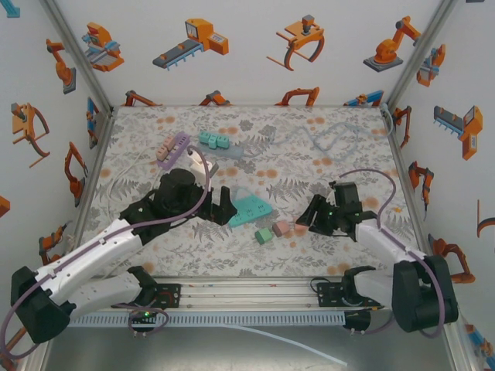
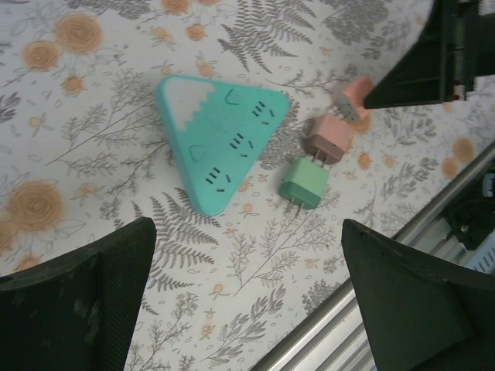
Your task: Pull the plug off the socket
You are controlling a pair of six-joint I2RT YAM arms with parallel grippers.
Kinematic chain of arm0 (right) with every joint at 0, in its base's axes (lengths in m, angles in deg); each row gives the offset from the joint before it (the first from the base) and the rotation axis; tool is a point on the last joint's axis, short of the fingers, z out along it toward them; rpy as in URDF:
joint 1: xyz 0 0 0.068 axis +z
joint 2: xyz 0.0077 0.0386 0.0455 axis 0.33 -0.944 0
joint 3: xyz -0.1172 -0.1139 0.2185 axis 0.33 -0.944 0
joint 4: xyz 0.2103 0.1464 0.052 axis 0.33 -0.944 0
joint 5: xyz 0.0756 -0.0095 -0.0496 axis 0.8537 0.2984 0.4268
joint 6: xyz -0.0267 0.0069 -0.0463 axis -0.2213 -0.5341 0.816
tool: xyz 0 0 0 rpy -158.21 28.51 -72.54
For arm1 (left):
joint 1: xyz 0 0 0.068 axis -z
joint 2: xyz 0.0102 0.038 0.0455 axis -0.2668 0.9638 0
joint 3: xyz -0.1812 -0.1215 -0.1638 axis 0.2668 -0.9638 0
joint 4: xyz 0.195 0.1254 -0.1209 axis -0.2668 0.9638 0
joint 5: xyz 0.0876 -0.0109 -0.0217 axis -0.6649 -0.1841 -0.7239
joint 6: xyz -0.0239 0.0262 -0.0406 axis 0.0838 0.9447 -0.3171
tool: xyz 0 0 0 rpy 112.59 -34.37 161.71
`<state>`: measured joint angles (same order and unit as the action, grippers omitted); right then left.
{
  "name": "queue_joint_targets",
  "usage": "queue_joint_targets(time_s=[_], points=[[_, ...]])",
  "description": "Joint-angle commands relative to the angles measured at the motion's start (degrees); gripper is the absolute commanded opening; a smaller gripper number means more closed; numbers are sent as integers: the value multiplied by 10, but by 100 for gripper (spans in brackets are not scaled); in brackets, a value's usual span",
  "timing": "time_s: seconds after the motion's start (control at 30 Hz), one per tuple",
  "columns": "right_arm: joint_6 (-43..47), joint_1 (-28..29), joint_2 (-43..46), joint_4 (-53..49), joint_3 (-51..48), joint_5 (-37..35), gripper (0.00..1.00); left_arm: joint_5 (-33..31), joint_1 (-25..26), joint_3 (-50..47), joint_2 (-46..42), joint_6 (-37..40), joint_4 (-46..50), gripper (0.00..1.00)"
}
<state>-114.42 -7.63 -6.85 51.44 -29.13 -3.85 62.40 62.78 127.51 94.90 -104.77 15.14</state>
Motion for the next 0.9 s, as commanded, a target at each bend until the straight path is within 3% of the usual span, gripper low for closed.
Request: queue_joint_targets(time_s=[0.0, 0.1, 0.23, 0.43, 0.6, 0.77, 0.87], points=[[24, 8, 61, -58, 51, -32, 55, -89, -7, 41, 6, -23, 37, 97], [39, 55, 96, -64, 89, -62, 55, -108, -38, 75, 46, -39, 45, 97], [81, 184, 110, -46, 144, -166, 55, -93, -105, 133, 129, -50, 26, 97], [104, 310, 55, -15, 199, -252, 55, -106, -194, 289, 303, -34, 22, 97], [77, 334, 24, 8, 202, -246, 55, -113, -245, 453, 479, -24, 33, 97], [50, 334, 35, 27, 177, -249, 56, -35, -292, 635, 653, -90, 71, 97], [48, 334, 51, 25, 163, -256, 57, -20, -303, 773, 758, -115, 147, 97]])
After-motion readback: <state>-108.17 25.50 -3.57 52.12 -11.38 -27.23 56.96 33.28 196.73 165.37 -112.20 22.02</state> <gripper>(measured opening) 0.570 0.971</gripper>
